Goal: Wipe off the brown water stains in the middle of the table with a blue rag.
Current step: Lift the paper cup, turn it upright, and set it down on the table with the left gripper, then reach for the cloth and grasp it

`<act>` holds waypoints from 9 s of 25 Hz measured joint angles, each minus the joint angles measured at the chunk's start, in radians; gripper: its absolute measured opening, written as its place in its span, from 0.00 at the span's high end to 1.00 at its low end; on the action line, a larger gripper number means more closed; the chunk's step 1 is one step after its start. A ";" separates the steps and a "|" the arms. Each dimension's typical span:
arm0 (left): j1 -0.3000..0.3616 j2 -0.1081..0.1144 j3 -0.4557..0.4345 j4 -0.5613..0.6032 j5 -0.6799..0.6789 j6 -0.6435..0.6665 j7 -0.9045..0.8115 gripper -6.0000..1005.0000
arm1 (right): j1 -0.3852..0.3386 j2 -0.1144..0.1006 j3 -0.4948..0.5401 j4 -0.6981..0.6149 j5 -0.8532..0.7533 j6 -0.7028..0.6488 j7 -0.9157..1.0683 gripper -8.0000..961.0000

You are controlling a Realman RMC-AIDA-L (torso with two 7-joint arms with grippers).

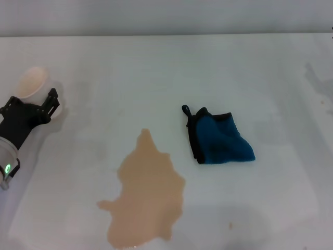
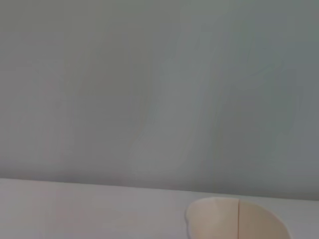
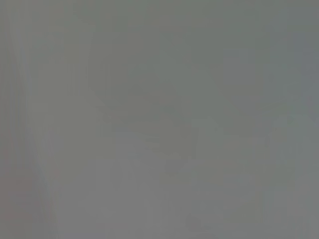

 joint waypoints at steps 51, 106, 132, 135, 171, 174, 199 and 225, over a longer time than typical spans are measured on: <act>0.032 0.000 0.000 -0.025 0.001 0.072 -0.032 0.11 | -0.001 0.005 -0.002 0.000 0.000 -0.023 0.008 0.10; 0.097 0.015 0.104 0.002 0.019 0.094 -0.179 0.12 | -0.003 -0.001 -0.002 -0.009 0.000 -0.067 0.004 0.10; 0.085 0.008 0.110 0.046 -0.097 0.039 -0.119 0.11 | 0.005 0.000 -0.009 -0.021 0.000 -0.091 0.004 0.10; 0.073 0.009 0.110 0.048 -0.096 0.025 -0.114 0.11 | 0.005 0.000 -0.009 -0.022 -0.001 -0.091 0.004 0.10; 0.146 -0.004 0.089 -0.123 -0.107 0.247 -0.105 0.12 | -0.011 -0.005 -0.008 -0.019 -0.007 -0.096 0.000 0.11; 0.188 0.000 0.077 -0.104 -0.116 0.304 -0.199 0.12 | -0.013 -0.005 -0.006 -0.013 -0.003 -0.092 0.004 0.11; 0.235 0.007 0.080 0.000 -0.183 0.436 -0.251 0.12 | 0.018 -0.034 -0.106 -0.134 -0.285 0.052 0.350 0.13; 0.235 0.008 0.076 -0.009 -0.201 0.430 -0.309 0.12 | 0.322 -0.145 -0.149 -0.597 -1.678 -0.264 1.372 0.14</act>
